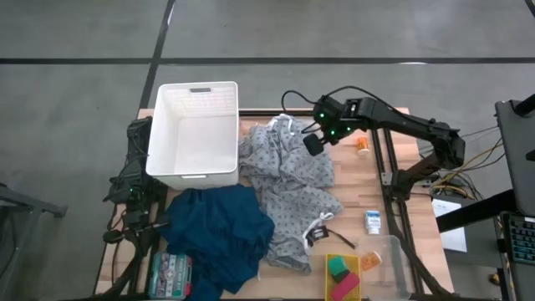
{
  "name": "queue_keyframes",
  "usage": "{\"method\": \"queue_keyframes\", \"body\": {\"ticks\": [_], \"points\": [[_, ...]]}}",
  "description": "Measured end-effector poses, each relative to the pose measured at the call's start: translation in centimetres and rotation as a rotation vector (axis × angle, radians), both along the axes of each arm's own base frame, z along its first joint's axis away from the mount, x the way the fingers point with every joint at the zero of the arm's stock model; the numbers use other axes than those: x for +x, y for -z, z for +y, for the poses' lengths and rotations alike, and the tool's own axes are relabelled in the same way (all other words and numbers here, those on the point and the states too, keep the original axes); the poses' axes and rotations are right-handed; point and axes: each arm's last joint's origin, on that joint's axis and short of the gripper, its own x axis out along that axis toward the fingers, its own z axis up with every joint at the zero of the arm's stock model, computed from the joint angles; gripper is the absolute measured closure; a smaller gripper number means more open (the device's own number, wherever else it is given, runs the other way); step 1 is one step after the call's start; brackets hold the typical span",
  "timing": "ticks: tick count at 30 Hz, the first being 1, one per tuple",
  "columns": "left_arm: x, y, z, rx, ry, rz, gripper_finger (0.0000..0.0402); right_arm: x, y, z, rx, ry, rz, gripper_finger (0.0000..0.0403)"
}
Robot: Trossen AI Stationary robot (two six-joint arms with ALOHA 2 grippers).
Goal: Pick & Place Medicine items
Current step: Put the orange pill bottle into the transparent bin
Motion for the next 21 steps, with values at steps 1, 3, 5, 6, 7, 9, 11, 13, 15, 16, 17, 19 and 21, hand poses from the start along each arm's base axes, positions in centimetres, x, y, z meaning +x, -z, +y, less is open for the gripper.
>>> {"method": "queue_keyframes", "body": {"ticks": [1, 3, 5, 6, 7, 9, 11, 13, 15, 16, 17, 19, 21], "points": [[0.0, 0.0, 0.0, 0.000, 0.000, 0.000, 0.0355, -0.1, 0.0, -0.3, -0.027, -0.001, 0.006, 0.0034], [0.0, 0.0, 0.0, 0.000, 0.000, 0.000, 0.0355, -0.3, 0.0, -0.7, -0.083, 0.011, 0.029, 0.0034], [0.0, 0.0, 0.0, 0.000, 0.000, 0.000, 0.0355, -0.4, 0.0, -1.1, -0.128, 0.030, 0.049, 0.0034], [0.0, 0.0, 0.0, 0.000, 0.000, 0.000, 0.0355, -0.5, 0.0, -1.3, -0.140, 0.037, 0.056, 0.0034], [0.0, 0.0, 0.0, 0.000, 0.000, 0.000, 0.0355, -0.6, 0.0, -1.4, -0.146, 0.043, 0.060, 0.0034], [0.0, 0.0, 0.0, 0.000, 0.000, 0.000, 0.0355, -0.8, 0.0, -1.8, -0.146, 0.054, 0.067, 0.0034], [0.0, 0.0, 0.0, 0.000, 0.000, 0.000, 0.0355, -1.2, 0.1, -2.2, -0.142, 0.072, 0.086, 0.0034], [0.0, 0.0, 0.0, 0.000, 0.000, 0.000, 0.0354, -1.6, 0.2, -2.7, -0.162, 0.104, 0.117, 0.0034], [0.0, 0.0, 0.0, 0.000, 0.000, 0.000, 0.0354, -2.1, 0.3, -3.2, -0.184, 0.134, 0.164, 0.0034], [0.0, 0.0, 0.0, 0.000, 0.000, 0.000, 0.0354, -2.4, 0.4, -3.5, -0.189, 0.146, 0.182, 0.0034], [0.0, 0.0, 0.0, 0.000, 0.000, 0.000, 0.0354, -2.7, 0.6, -3.7, -0.187, 0.154, 0.200, 0.0034], [0.0, 0.0, 0.0, 0.000, 0.000, 0.000, 0.0354, -3.1, 0.9, -4.1, -0.185, 0.158, 0.230, 0.0034], [0.0, 0.0, 0.0, 0.000, 0.000, 0.000, 0.0354, -3.4, 1.2, -4.7, -0.198, 0.154, 0.247, 0.0035]]}}
